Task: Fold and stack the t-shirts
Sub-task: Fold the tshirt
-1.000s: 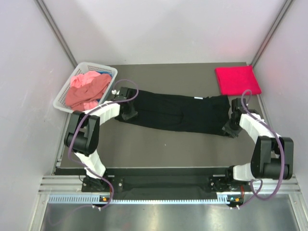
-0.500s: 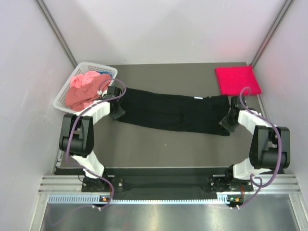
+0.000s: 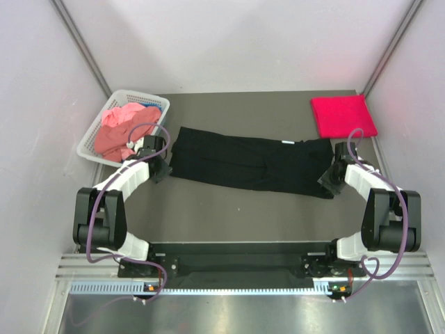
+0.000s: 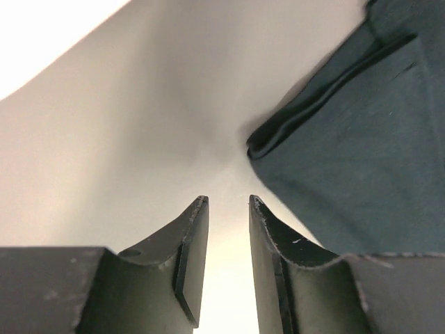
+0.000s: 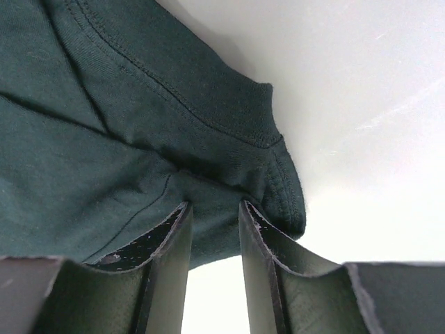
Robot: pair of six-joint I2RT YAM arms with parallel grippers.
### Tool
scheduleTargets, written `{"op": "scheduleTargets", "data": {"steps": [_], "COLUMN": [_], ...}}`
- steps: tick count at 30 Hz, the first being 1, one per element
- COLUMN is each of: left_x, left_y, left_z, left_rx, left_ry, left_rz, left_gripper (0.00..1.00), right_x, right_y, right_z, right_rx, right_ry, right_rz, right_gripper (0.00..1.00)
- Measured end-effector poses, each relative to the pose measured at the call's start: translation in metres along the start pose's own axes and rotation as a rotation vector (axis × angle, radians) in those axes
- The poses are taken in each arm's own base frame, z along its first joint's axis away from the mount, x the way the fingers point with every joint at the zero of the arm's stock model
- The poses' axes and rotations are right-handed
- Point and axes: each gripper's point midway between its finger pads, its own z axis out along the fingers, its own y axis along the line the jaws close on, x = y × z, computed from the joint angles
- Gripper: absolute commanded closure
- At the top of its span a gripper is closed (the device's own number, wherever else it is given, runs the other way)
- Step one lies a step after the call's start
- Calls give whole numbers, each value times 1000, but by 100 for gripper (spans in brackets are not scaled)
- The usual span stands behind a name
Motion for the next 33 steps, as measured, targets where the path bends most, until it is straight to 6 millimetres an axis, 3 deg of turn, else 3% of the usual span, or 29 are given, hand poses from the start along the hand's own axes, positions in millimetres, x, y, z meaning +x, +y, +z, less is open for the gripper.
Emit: {"op": "scheduleTargets", "data": {"steps": [7, 17, 22, 24, 25, 33], "left_x": [3, 6, 13, 11, 11, 11], "left_y": [-14, -27, -23, -23, -24, -20], "left_z": [6, 12, 26, 26, 27, 18], "left_rx": [80, 154, 113, 110, 109, 111], "left_ry": [-2, 4, 39, 35, 35, 27], "left_rz": [-11, -13, 3, 6, 7, -5], "left_gripper": [52, 51, 65, 85, 100, 100], "right_x": [-1, -2, -3, -4, -4, -8], "right_y": [-4, -10, -12, -13, -14, -23], "right_z": [0, -1, -2, -3, -3, -3], "right_rx": [14, 23, 31, 34, 35, 64], "right_ry": [-11, -26, -35, -38, -38, -60], "right_rz": [-7, -7, -14, -20, -21, -30], "right_gripper": [65, 65, 64, 65, 65, 67]}}
